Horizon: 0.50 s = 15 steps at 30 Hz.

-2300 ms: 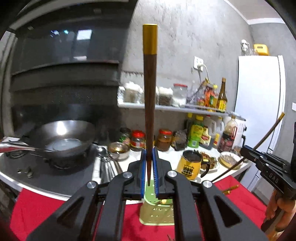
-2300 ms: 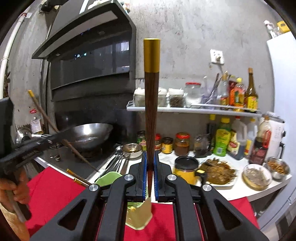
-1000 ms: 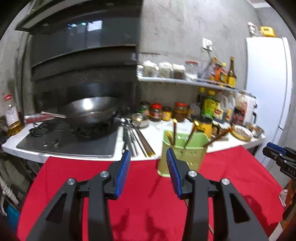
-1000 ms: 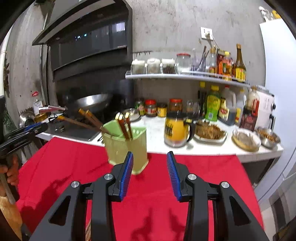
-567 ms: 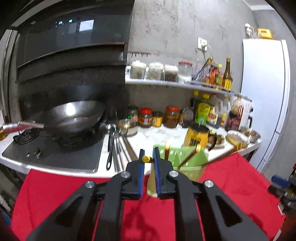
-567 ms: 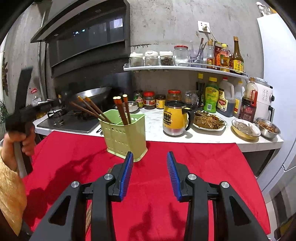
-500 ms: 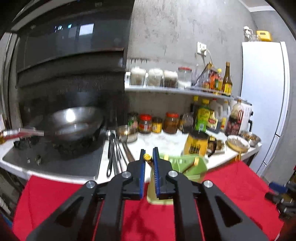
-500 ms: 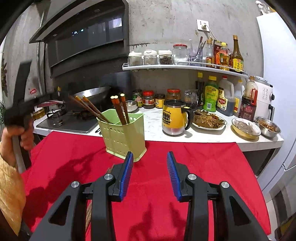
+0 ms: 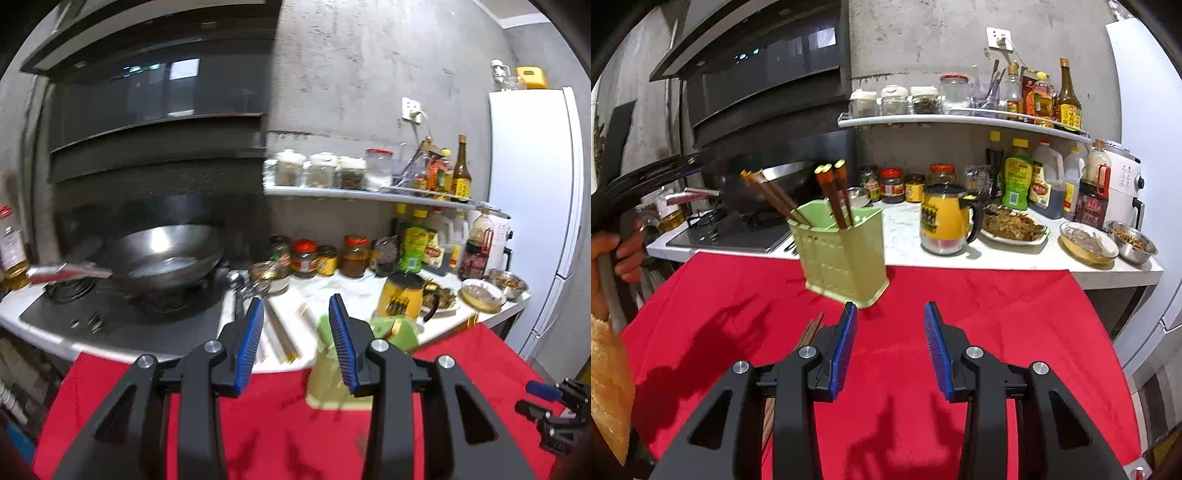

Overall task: Organize utensils
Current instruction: 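Move both open grippers back down to the chopsticks on the red cloth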

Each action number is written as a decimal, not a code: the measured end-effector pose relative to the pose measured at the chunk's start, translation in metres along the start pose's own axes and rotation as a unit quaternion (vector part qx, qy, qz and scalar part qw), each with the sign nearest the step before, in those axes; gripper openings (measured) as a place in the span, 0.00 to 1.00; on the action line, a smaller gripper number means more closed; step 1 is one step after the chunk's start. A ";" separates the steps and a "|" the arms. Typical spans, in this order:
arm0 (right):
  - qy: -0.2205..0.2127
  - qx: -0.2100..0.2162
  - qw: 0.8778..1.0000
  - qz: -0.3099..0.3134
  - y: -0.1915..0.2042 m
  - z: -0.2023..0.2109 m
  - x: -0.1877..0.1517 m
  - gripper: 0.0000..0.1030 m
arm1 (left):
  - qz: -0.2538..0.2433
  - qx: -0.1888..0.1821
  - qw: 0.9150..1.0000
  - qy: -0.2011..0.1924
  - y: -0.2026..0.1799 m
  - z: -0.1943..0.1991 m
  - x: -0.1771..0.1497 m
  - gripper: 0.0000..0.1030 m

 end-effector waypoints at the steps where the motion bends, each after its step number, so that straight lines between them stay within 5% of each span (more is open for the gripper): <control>1: 0.004 0.003 1.000 0.001 0.002 0.000 -0.004 0.38 | 0.000 0.008 1.000 0.005 0.003 0.009 -0.010 0.35; 7: 0.050 0.026 0.998 0.016 0.025 -0.002 -0.048 0.38 | 0.000 0.042 0.995 0.093 0.011 0.039 -0.092 0.35; 15: 0.114 0.033 0.993 0.020 0.044 -0.008 -0.107 0.38 | 0.004 0.025 0.976 0.215 -0.007 0.054 -0.193 0.35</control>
Point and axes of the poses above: each gripper's, at about its wrist camera, not at the fingertips, and z roughly against the way its jaws point, y to its left, x to its top, the point moved 2 cm from there along -z, roughly the way its jaws point, and after that the axes turned 7 degrees about -z, right-handed, at the moved point
